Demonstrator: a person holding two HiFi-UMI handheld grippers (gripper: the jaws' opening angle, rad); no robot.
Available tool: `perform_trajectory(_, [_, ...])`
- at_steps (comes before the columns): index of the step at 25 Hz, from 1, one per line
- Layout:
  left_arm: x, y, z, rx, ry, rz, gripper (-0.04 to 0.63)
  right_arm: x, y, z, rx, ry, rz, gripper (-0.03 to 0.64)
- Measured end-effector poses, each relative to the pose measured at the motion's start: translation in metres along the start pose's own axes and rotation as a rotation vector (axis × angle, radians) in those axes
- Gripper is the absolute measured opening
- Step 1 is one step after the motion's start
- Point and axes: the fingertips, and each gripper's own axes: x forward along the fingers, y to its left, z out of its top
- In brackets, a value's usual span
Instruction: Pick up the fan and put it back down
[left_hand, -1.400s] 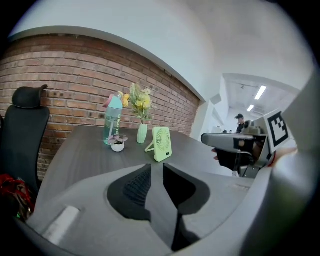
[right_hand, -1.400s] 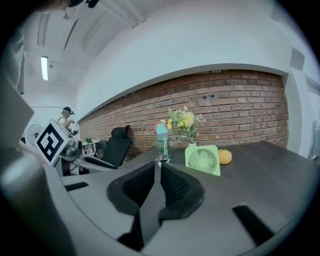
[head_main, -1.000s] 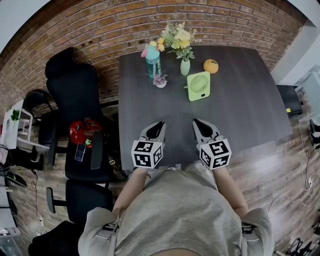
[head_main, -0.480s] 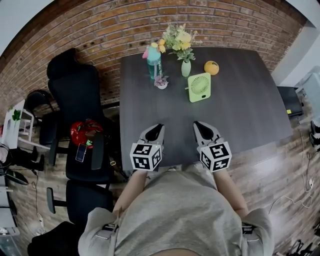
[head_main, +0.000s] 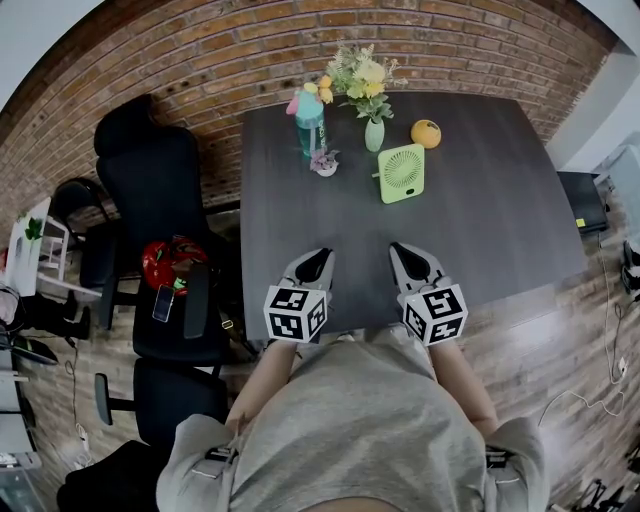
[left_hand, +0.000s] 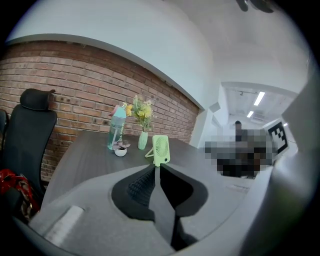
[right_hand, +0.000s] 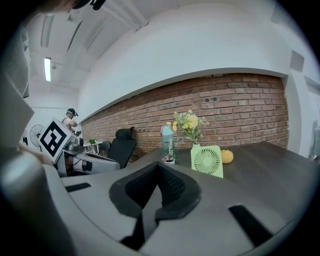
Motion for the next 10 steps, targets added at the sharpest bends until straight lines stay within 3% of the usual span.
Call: perform_trajectory(10, [0.0055, -0.0015, -0.0029, 0.004, 0.013, 0.002, 0.041, 0.0023, -0.0063, -0.0001, 0.007, 0.001, 0.008, 0.000])
